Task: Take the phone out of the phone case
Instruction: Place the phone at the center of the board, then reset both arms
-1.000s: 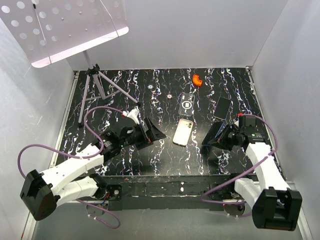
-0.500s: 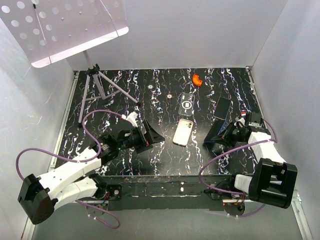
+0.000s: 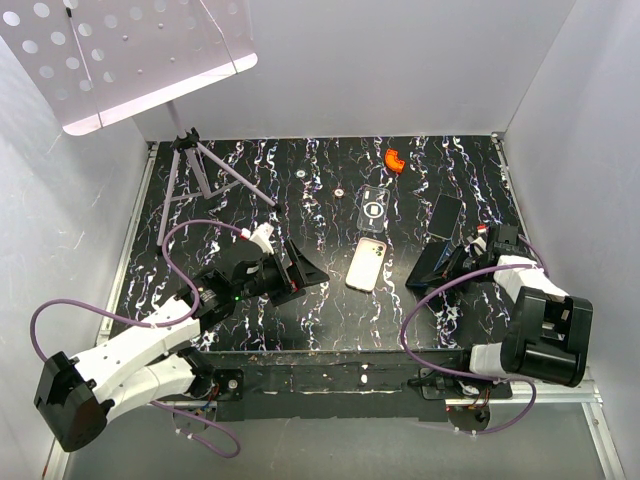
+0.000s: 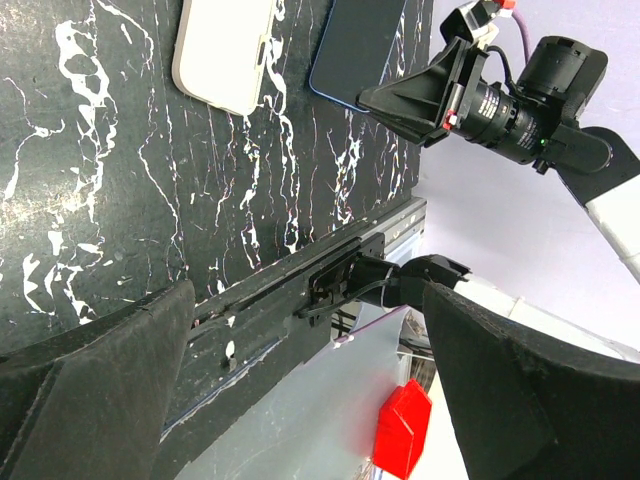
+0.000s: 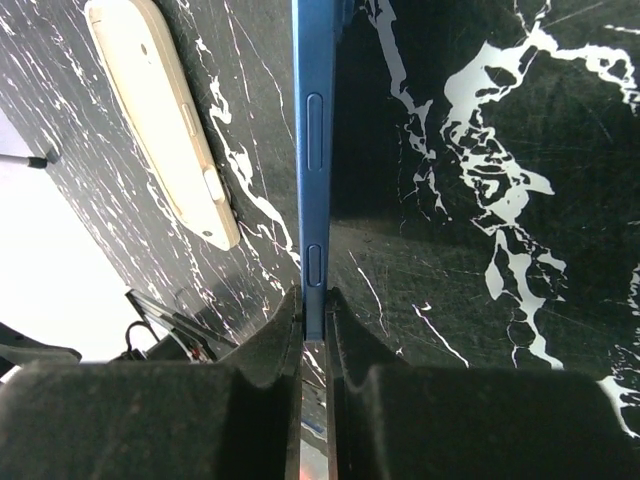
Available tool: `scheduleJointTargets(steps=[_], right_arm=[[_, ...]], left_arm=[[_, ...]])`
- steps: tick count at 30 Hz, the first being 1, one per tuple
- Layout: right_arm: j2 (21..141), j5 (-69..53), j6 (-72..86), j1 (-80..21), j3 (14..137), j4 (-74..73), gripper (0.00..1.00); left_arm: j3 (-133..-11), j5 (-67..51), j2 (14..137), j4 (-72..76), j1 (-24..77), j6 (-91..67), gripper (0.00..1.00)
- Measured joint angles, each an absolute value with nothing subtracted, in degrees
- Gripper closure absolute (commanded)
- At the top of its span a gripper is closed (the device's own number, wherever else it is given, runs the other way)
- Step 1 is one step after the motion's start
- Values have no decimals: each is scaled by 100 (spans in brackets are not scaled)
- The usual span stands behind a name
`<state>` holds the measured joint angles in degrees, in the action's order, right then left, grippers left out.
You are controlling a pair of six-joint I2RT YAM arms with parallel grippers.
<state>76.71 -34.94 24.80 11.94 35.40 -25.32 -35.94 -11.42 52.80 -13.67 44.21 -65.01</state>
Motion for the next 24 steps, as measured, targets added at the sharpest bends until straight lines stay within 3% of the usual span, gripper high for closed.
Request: scheduleJointTargets(steps=[3, 7, 8, 9, 10, 12, 13, 24], right_arm=[[7708, -3496, 2486, 1201, 3540, -2530, 82], [7736, -3428, 2528, 1210, 3540, -2550, 68], [7736, -3350, 2541, 1212, 3540, -2567, 59], [7736, -3264, 2552, 1216, 3540, -2587, 57], [7730, -3159, 2571, 1219, 3540, -2604, 46], [7649, -2936, 2609, 1227, 3542, -2679, 41], [7548, -2808, 2622, 1225, 3542, -2729, 23], [4967, -1938, 2639, 598, 3848, -3374, 13]], left_arm=[[-3594, -1142, 5280, -1367, 4421, -6501, 2], [-3594, -1144, 5280, -1367, 4421, -6504, 2], [-3594, -1146, 5280, -1365, 4421, -6501, 2], [-3594, -1151, 5280, -1363, 4421, -6504, 2], [-3594, -1155, 5280, -1358, 4421, -6501, 2], [-3594, -1160, 5280, -1350, 4421, -6501, 2], [-3594, -1160, 5280, -1350, 4421, -6501, 2], [-3629, -1164, 5555, -1240, 4421, -6497, 2]])
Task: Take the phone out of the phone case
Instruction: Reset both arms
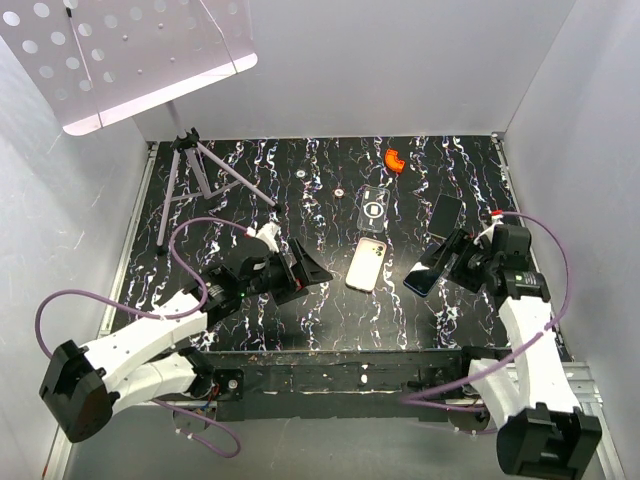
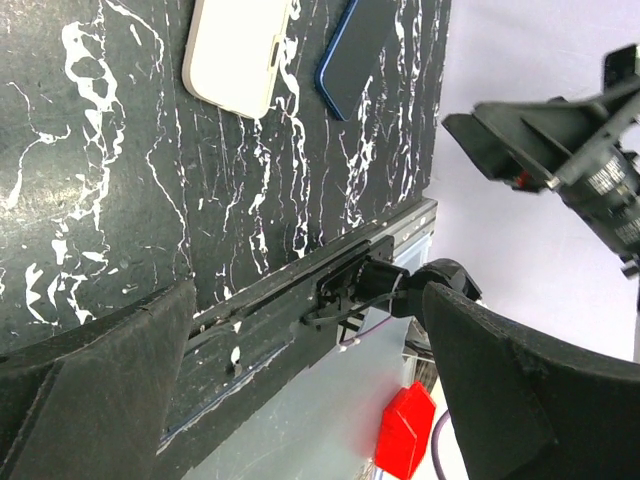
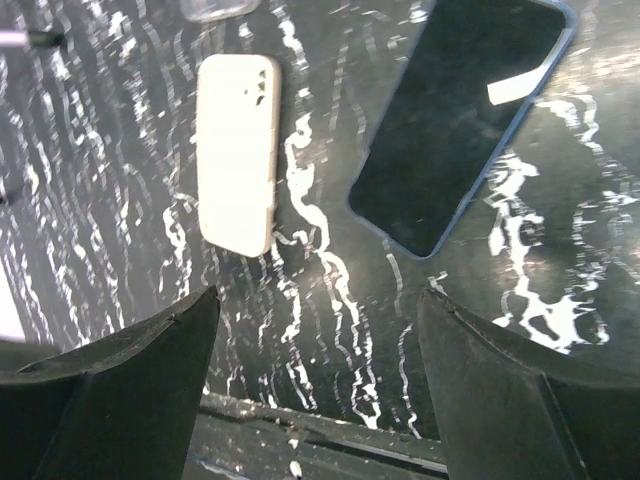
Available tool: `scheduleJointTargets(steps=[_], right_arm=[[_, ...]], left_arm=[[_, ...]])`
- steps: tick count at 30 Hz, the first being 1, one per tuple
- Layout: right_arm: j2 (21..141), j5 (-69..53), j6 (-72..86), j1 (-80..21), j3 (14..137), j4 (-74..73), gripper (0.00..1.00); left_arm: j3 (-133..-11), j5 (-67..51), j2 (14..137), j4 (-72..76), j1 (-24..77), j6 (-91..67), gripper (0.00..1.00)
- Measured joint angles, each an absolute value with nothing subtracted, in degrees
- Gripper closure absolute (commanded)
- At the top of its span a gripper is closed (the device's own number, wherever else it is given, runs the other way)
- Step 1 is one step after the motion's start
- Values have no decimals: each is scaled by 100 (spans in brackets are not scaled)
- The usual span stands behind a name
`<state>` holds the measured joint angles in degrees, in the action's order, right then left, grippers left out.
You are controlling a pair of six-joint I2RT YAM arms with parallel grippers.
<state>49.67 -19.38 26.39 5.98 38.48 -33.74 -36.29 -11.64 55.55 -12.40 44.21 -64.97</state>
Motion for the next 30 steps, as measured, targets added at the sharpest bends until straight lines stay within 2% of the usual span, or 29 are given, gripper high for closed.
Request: scheduleJointTargets(steps=[9, 16, 30], right_arm=[[3531, -1951, 2858, -99, 3924, -3900, 12], [2886, -1634, 2888, -161, 5054, -4550, 11], [1957, -1013, 2762, -163, 6169, -4838, 9]], left_arm=[[-4152, -1055, 5848, -1380, 4421, -6195, 2], [-5179, -392, 5752, -2086, 4421, -5358, 2], [-6545, 1509, 4093, -2694, 4421, -3468, 2]])
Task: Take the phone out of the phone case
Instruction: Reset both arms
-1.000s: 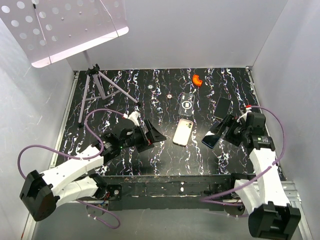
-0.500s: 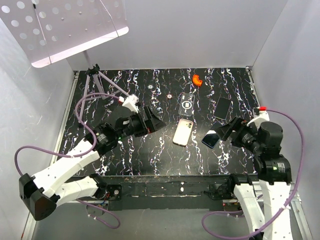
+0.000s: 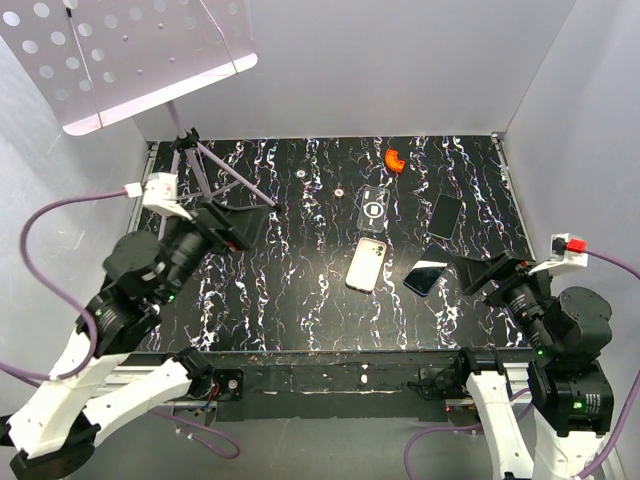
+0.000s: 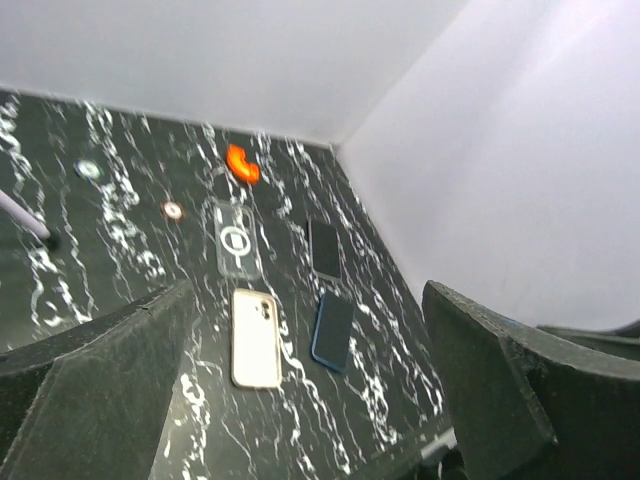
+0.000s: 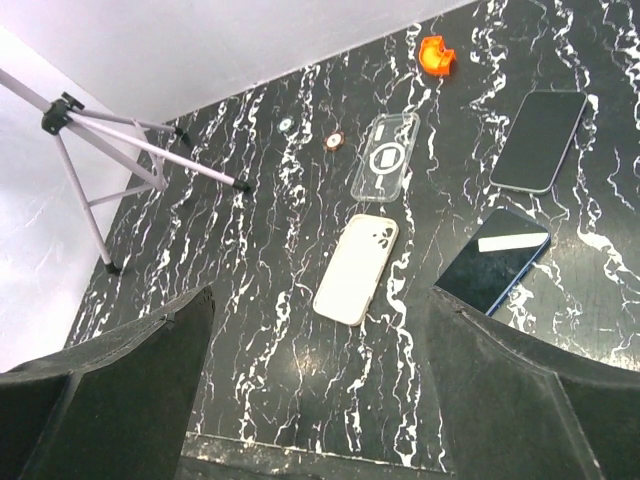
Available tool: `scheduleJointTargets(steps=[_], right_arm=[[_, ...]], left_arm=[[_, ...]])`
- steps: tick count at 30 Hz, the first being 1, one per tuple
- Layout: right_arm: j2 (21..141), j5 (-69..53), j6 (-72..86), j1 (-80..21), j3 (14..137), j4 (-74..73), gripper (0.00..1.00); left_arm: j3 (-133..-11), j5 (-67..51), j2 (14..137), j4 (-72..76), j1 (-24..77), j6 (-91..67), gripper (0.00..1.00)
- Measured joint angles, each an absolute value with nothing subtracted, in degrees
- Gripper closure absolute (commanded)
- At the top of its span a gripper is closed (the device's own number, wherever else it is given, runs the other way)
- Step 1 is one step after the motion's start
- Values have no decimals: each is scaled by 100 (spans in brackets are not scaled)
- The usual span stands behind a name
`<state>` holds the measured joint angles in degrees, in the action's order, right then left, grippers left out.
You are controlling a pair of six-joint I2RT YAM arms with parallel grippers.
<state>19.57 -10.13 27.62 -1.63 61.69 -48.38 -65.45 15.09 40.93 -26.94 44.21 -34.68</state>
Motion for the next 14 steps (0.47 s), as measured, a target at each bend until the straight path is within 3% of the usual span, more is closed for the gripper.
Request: scheduleJointTargets(steps=[14], right_arm=[[1817, -755, 2670, -163, 6600, -4696, 9]], left_arm=[[-6934, 2622, 3533, -2877, 4421, -2443, 2]])
